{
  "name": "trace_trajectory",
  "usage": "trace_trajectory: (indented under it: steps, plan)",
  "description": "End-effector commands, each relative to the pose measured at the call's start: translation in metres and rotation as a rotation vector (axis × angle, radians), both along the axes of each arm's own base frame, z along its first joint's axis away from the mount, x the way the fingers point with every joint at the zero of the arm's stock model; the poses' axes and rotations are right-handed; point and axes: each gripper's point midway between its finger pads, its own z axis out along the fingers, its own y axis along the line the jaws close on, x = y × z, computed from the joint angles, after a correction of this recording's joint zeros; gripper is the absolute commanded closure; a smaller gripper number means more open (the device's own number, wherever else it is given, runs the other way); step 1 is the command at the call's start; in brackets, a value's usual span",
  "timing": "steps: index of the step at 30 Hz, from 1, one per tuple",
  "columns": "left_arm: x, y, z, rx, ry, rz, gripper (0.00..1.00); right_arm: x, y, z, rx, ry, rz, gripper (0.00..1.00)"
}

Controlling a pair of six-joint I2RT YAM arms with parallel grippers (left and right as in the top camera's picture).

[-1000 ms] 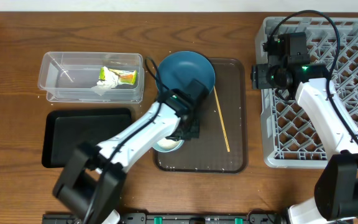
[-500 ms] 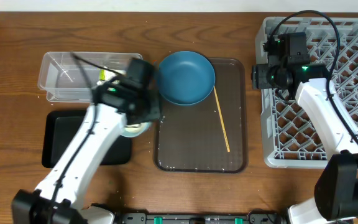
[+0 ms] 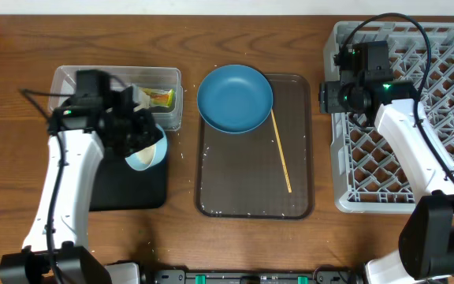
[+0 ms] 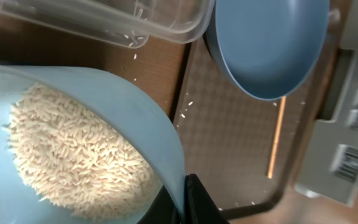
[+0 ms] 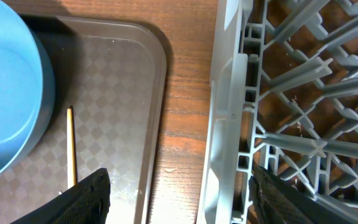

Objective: Sort waste into correct bins and load items into the dishwasher rack
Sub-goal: 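Lift the white bowl and carry it left over the black tray, then tilt the white bowl with the left gripper to pour rice onto black tray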

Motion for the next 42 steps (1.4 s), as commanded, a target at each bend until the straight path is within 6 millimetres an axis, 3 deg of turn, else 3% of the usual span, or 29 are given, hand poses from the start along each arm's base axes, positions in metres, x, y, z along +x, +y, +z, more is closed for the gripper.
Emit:
trace_trajectory:
  steps: [1,11,16,20,25,42]
  plan:
    - [-0.005,-0.007,0.010,-0.190,-0.084,-0.070,0.94,0.001,-0.005,0.000,-0.003,-0.001,-0.014,0.29]
    - [-0.015,0.027,0.002,-0.486,-0.167,0.076,0.94,0.001,-0.005,0.000,-0.002,0.000,-0.013,0.29]
    - [-0.019,0.039,0.011,-0.707,-0.217,0.157,0.94,0.001,-0.005,0.000,-0.002,0.000,-0.013,0.29]
    - [-0.017,0.049,0.007,-0.767,-0.254,0.179,0.94,0.001,-0.005,0.000,-0.002,0.000,-0.013,0.29]
    - [-0.015,0.051,-0.002,-0.790,-0.276,0.162,0.94,0.001,-0.005,0.000,-0.002,0.001,-0.013,0.29]
    - [-0.012,0.051,0.005,-1.012,-0.110,0.290,0.94,0.000,-0.005,0.000,-0.003,0.004,-0.013,0.29]
